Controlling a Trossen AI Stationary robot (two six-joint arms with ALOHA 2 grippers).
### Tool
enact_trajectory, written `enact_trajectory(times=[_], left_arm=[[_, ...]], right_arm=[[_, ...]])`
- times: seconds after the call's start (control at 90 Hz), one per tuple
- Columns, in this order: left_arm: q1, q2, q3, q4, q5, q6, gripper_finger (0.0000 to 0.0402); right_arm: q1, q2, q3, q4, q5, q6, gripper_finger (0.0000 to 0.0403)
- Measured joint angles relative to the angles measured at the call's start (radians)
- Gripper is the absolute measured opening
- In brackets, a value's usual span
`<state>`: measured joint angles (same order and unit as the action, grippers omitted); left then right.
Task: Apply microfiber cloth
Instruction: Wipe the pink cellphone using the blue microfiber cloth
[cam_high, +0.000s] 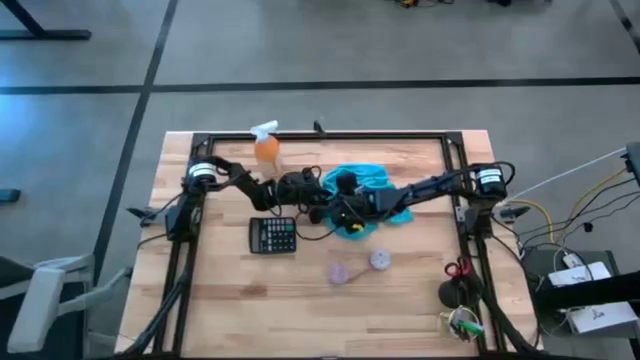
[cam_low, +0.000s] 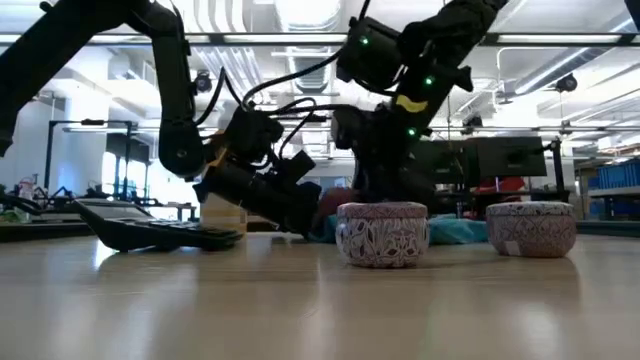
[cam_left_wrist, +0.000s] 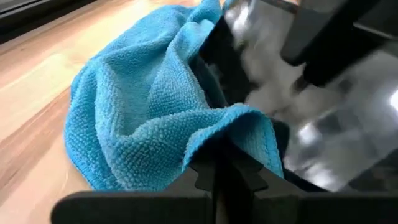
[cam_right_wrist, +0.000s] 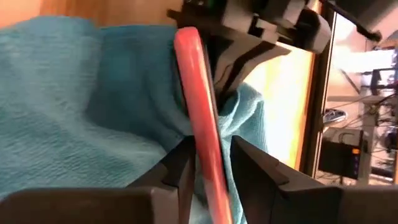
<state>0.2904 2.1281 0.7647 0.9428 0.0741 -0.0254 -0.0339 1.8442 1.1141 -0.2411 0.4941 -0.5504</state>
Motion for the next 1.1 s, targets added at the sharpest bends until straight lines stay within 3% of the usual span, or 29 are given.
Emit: enact_trajectory(times=[0.267,0.411,0.633,0.778,0.9,1.1], left_arm=[[-0.001,-0.028,-0.002,-0.036,0.161,0.024,0.0000],[-0.004,-0.095,-0.005,-0.157,0.180,0.078,0.0000],[-0.004,-0.199,-0.007,-0.304,0.015,0.166,0.0000],[0.000,-0.207,-0.007,-0.305,-0.065,0.219,0.0000],[0.002,-0.211,0.001,-0.302,-0.142,0.301,0.0000],[0.004,-0.214,0.002,-0.332,-0.156,0.305,0.0000]], right_arm=[[-0.063,-0.015,0.139,-0.282,-0.183,0.148,0.0057],[-0.096,-0.031,0.171,-0.368,-0.259,0.185,0.0065],[-0.144,-0.038,0.175,-0.468,-0.287,0.192,0.0090],[-0.197,-0.039,0.184,-0.477,-0.380,0.211,0.0101],[-0.244,-0.038,0.184,-0.476,-0.360,0.217,0.0110],[-0.308,-0.038,0.184,-0.496,-0.340,0.221,0.0122]])
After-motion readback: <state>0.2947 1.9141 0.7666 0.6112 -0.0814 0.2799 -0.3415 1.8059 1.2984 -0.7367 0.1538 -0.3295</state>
